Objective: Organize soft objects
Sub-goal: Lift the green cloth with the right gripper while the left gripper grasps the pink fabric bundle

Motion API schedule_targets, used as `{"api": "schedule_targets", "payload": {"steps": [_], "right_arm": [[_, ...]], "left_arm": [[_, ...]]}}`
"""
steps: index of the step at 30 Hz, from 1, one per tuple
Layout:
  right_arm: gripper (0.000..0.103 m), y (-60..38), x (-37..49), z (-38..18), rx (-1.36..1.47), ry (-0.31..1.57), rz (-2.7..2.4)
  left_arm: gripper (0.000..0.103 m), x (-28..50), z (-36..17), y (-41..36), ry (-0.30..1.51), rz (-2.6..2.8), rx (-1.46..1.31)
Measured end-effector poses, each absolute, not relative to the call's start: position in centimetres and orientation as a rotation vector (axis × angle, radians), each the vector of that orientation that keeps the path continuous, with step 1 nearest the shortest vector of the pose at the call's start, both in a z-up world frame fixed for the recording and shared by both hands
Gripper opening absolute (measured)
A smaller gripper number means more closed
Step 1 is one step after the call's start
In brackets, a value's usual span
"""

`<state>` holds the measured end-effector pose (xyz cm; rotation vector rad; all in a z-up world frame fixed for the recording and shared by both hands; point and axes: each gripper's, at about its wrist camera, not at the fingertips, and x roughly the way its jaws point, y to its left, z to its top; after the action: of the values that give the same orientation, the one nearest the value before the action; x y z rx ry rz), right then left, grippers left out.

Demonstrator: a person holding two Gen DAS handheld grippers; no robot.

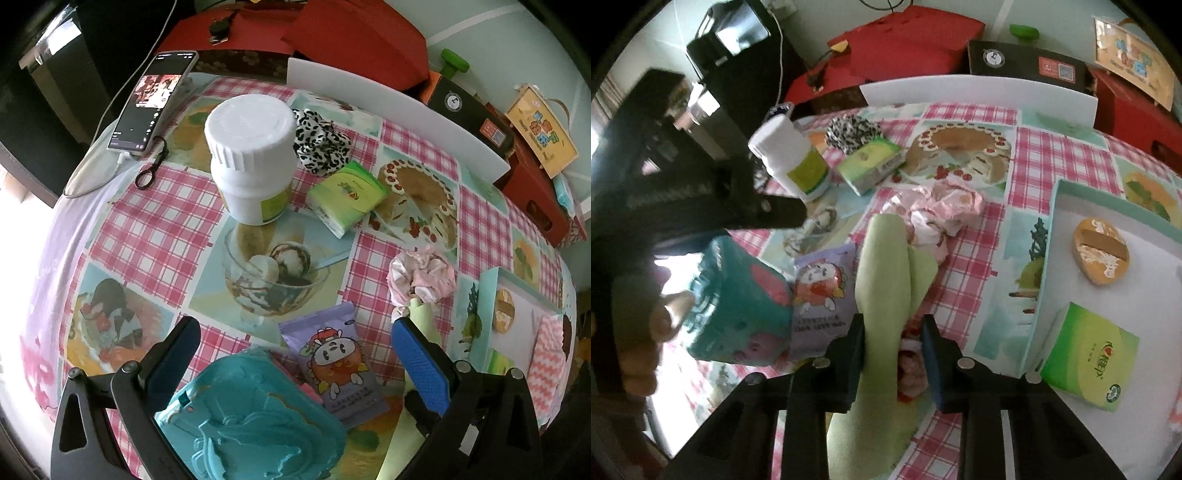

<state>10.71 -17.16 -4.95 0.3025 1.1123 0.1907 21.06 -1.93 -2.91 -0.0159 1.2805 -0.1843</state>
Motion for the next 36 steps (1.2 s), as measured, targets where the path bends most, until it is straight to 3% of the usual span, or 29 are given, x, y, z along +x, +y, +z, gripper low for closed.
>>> {"api": "schedule_targets", "payload": {"steps": [28, 32, 36], "right_arm": [[0.031, -22.9, 9.6, -3.2, 0.490, 0.998, 0.109], [0.031, -23.3, 9.6, -3.3, 0.497, 1.002, 0.092], [0.031, -23.4, 9.6, -3.7, 0.500, 1.013, 0.095]], "left_arm": [[0.102, 19.7, -1.5, -7.3, 1.183, -0.319, 0.043], [0.086, 19.4, -2.0, -9.0, 1.179, -0.368, 0.045], [0.081, 19.7, -3.0, -9.8, 1.193, -0.374, 0.027]]}}
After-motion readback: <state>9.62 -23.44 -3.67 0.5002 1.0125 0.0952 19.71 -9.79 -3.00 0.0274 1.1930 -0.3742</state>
